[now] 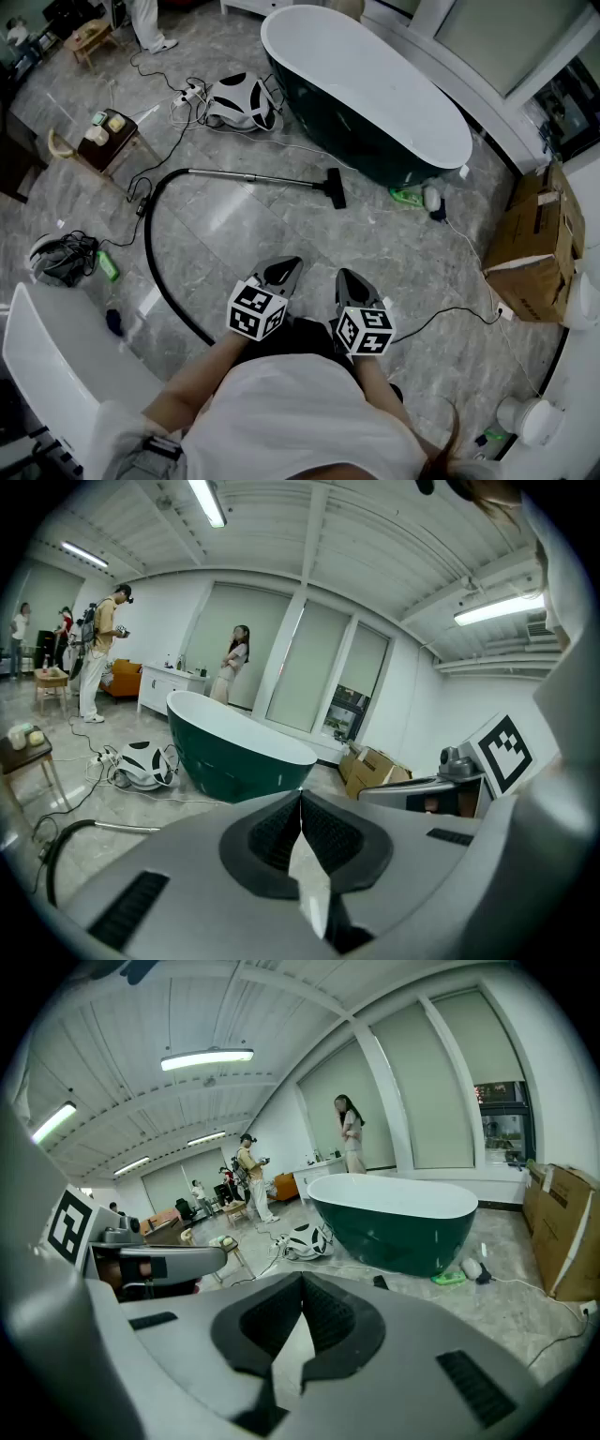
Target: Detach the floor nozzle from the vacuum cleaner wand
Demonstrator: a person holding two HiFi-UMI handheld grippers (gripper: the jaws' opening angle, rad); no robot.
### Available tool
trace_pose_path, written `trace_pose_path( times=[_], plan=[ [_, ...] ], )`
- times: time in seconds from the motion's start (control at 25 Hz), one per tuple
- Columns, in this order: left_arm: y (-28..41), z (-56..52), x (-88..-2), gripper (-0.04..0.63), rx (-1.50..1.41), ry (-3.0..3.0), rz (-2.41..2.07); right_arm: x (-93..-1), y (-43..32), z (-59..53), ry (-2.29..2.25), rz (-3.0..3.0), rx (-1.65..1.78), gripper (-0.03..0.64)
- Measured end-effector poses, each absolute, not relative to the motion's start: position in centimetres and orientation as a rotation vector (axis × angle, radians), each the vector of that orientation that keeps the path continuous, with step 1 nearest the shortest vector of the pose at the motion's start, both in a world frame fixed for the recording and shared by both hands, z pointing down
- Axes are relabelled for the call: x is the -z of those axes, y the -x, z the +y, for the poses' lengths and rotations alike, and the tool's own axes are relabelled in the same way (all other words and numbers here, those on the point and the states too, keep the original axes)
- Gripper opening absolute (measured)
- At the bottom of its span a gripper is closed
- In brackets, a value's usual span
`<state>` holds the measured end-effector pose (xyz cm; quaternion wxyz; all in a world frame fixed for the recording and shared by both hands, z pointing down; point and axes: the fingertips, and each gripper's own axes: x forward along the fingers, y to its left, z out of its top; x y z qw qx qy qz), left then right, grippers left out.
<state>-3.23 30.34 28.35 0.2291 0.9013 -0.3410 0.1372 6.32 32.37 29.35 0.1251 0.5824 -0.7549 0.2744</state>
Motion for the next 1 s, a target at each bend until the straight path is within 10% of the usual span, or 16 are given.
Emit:
trace_pose_path(
  times=[1.0],
  plan=[
    [6.5,30.4,-28.6,0.009,-0.37,-2.476,-0.96,-29.4,-3.9,32.0,-1.754,-2.233,-0.823,0.015]
  ],
)
